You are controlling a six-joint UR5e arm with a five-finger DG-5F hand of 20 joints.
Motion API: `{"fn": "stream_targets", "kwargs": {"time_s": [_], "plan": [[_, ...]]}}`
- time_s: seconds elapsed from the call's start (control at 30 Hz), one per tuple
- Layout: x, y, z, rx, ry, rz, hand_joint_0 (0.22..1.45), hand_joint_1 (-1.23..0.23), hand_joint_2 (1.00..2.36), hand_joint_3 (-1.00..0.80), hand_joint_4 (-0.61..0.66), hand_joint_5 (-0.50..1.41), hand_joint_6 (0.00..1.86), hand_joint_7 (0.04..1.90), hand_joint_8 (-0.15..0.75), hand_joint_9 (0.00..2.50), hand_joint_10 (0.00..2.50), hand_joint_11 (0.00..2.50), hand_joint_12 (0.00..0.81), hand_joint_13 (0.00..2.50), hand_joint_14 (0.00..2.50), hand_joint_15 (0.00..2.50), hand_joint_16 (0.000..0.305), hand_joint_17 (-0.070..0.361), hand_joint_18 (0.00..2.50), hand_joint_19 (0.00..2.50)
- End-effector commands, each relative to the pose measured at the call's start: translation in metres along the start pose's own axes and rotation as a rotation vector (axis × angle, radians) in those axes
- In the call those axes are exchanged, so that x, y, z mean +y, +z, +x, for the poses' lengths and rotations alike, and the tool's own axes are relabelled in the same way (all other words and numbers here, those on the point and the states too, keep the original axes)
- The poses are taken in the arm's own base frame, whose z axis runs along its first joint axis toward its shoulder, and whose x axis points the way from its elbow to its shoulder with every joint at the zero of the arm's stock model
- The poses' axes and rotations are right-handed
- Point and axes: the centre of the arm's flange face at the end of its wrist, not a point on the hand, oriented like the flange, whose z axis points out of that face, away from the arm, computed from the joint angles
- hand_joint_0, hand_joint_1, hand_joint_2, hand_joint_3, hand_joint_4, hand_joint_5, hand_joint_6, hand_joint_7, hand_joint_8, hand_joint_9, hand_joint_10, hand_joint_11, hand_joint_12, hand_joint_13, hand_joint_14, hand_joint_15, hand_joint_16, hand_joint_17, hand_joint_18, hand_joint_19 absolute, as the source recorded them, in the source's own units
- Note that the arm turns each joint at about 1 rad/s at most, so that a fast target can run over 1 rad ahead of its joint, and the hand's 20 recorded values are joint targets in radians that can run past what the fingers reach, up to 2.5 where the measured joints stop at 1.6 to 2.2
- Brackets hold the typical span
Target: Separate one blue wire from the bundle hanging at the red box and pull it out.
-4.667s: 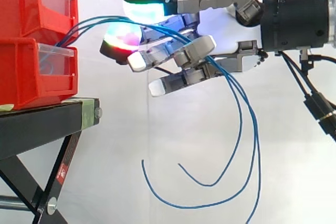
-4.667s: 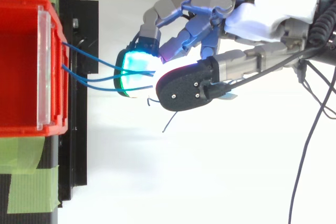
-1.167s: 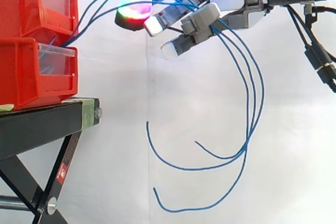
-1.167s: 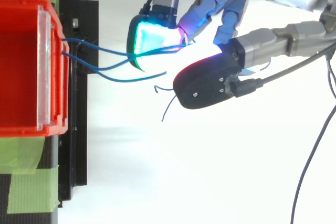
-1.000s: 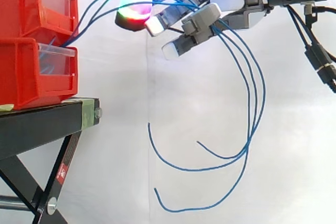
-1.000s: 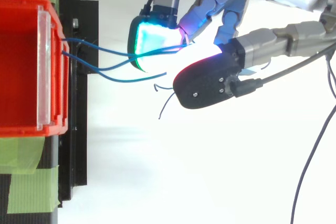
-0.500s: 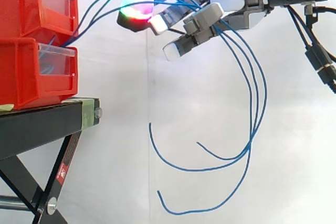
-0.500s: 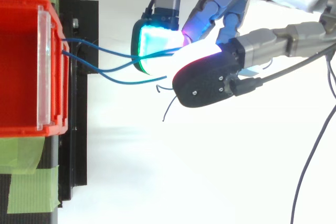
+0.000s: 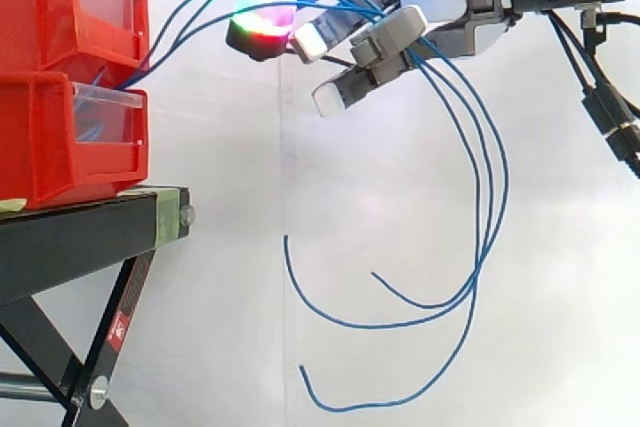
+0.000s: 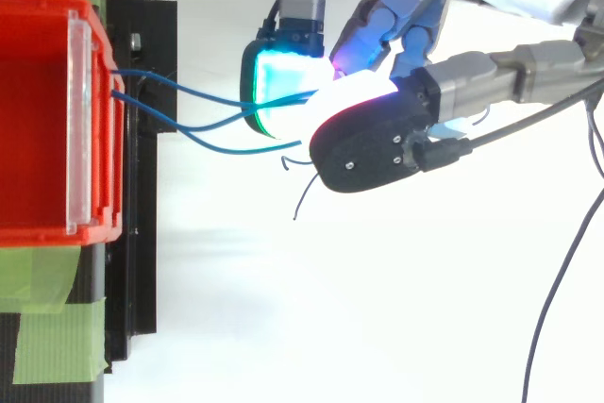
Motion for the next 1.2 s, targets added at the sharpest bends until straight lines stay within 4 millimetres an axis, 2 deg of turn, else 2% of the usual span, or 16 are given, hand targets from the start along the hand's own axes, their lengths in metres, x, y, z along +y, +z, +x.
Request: {"fn": "stream_targets", "kwargs": {"time_s": [0.0, 0.57, 0.87, 0.9, 1.17], "plan": [[-0.0001, 0.0002, 0.0003, 0.000, 0.000, 0.000, 0.59, -0.61, 1.01, -0.35, 0.15, -0.10, 0.81, 1.05, 0.399, 1.22, 0.02, 0.72, 0.386, 1.68, 0.01, 1.48, 0.051, 0.116, 0.94, 0.49], [0.0014, -0.0002, 0.0015, 0.003, 0.000, -0.002, 0.58, -0.60, 1.02, -0.32, 0.09, -0.08, 0.78, 1.08, 0.385, 1.32, 0.02, 0.71, 0.393, 1.71, 0.01, 1.48, 0.050, 0.113, 0.97, 0.52], [0.0014, -0.0002, 0.0015, 0.003, 0.000, -0.002, 0.57, -0.62, 1.02, -0.24, 0.05, -0.06, 0.77, 1.10, 0.380, 1.38, 0.02, 0.71, 0.398, 1.74, 0.01, 1.46, 0.050, 0.112, 1.00, 0.52], [0.0006, 0.0002, 0.0020, 0.003, 0.000, -0.001, 0.57, -0.63, 1.02, -0.22, 0.06, -0.05, 0.76, 1.10, 0.388, 1.40, 0.02, 0.71, 0.428, 1.76, 0.01, 1.44, 0.053, 0.119, 1.03, 0.49], [0.0006, 0.0002, 0.0020, 0.003, 0.000, -0.001, 0.57, -0.66, 1.02, -0.17, 0.10, -0.05, 0.75, 1.15, 0.415, 1.41, 0.02, 0.72, 0.445, 1.77, 0.01, 1.43, 0.056, 0.125, 1.06, 0.47]]}}
